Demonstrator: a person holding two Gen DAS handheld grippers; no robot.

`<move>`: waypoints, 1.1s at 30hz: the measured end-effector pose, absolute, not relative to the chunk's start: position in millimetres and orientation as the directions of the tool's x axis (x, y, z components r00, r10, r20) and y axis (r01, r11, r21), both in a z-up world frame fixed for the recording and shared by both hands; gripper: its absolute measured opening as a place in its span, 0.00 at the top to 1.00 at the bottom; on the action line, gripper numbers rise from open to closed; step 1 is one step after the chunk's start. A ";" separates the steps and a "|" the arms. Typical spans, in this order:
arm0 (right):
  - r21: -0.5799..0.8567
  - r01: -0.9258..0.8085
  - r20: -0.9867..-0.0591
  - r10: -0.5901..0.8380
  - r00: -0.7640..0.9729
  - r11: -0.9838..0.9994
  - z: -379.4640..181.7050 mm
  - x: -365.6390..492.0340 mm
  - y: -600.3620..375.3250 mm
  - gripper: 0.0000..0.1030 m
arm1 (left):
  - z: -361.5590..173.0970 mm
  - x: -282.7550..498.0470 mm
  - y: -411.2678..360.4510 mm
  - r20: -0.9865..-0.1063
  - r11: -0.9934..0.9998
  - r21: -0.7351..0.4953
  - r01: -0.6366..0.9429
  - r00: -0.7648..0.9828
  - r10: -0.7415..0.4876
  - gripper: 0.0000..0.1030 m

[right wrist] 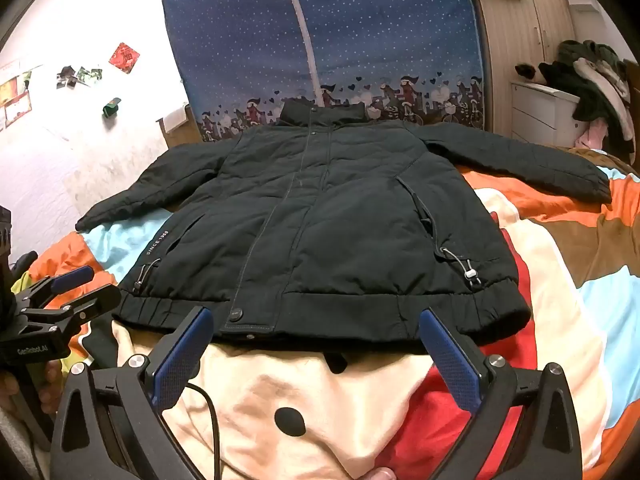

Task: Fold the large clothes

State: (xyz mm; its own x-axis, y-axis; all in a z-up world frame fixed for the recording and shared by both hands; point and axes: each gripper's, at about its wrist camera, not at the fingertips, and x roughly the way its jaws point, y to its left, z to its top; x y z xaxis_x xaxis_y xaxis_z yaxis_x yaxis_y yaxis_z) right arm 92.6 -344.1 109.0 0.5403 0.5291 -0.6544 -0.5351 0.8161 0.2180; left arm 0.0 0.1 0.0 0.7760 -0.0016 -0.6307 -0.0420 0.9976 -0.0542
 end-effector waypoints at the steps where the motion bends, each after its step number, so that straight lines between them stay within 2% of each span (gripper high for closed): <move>1: 0.220 -0.535 -0.652 0.531 0.541 0.816 108.8 92.6 -344.1 0.00 | 0.0 0.1 0.0 -0.631 0.998 -0.054 -0.042 0.776 -0.001 0.02; 33: 0.223 -0.533 -0.656 0.530 0.537 0.816 106.5 93.7 -343.5 0.00 | -0.1 0.0 0.1 -0.632 0.998 -0.053 -0.042 0.775 -0.001 0.02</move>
